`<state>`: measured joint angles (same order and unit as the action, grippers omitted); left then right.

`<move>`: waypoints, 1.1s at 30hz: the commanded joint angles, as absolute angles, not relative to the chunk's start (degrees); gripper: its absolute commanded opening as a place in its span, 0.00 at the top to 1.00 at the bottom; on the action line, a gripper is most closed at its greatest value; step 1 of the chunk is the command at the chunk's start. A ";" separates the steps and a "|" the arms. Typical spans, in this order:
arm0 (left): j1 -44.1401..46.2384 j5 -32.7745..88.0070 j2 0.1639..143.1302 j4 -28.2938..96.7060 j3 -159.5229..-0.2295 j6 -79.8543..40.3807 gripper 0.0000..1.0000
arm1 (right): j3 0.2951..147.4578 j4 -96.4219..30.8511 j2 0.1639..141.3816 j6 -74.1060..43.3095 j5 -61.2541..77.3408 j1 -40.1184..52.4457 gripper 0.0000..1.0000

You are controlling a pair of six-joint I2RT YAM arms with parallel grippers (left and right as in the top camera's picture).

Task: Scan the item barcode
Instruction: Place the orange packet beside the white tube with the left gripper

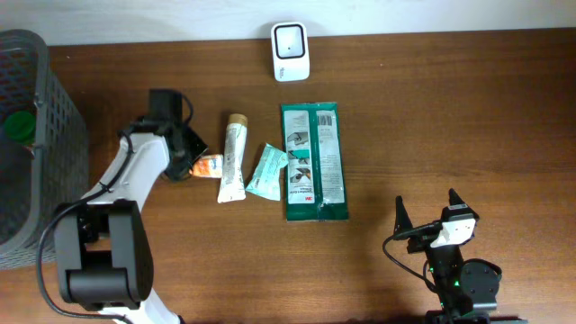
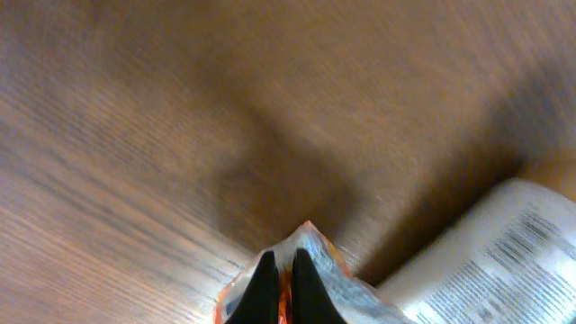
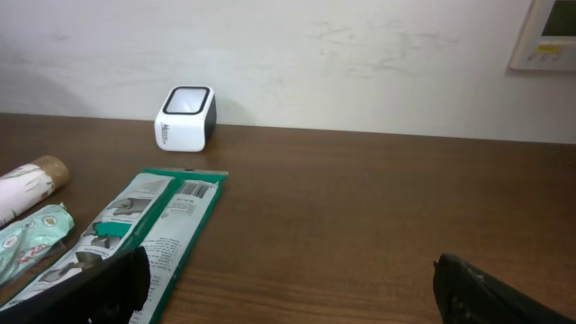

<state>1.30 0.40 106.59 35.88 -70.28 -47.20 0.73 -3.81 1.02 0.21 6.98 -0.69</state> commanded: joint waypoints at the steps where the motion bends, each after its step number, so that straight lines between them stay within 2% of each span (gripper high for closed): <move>1: 2.79 -0.56 106.06 31.03 -64.69 -68.93 1.00 | 0.32 -3.88 0.73 0.36 6.90 -0.38 0.02; 12: 15.81 -8.21 106.06 24.10 -63.16 -67.96 1.00 | 0.32 -3.88 0.73 0.36 6.90 -0.38 0.02; 17: 18.76 -8.58 106.04 18.02 -63.22 -60.05 1.00 | 0.32 -3.88 0.73 0.36 6.90 -0.38 0.02; 23: 16.69 -21.23 101.78 26.28 -64.62 -60.14 1.00 | 0.32 -3.88 0.73 0.36 6.90 -0.38 0.02; 27: 16.49 -21.28 101.89 27.51 -64.60 -60.18 1.00 | 0.32 -3.88 0.73 0.36 6.90 -0.38 0.02; 28: 16.47 -21.30 101.89 27.51 -64.60 -60.16 0.90 | 0.32 -3.88 0.73 0.36 6.90 -0.38 0.02; 30: 16.43 -21.93 101.86 27.53 -64.60 -59.81 0.11 | 0.32 -3.88 0.73 0.36 6.90 -0.38 0.02; 31: 16.43 -22.39 101.73 27.51 -64.71 -58.70 0.01 | 0.32 -3.88 0.73 0.36 6.90 -0.38 0.02; 33: 16.32 -23.92 100.57 27.55 -65.98 -54.13 0.01 | 0.32 -3.88 0.73 0.36 6.90 -0.38 0.02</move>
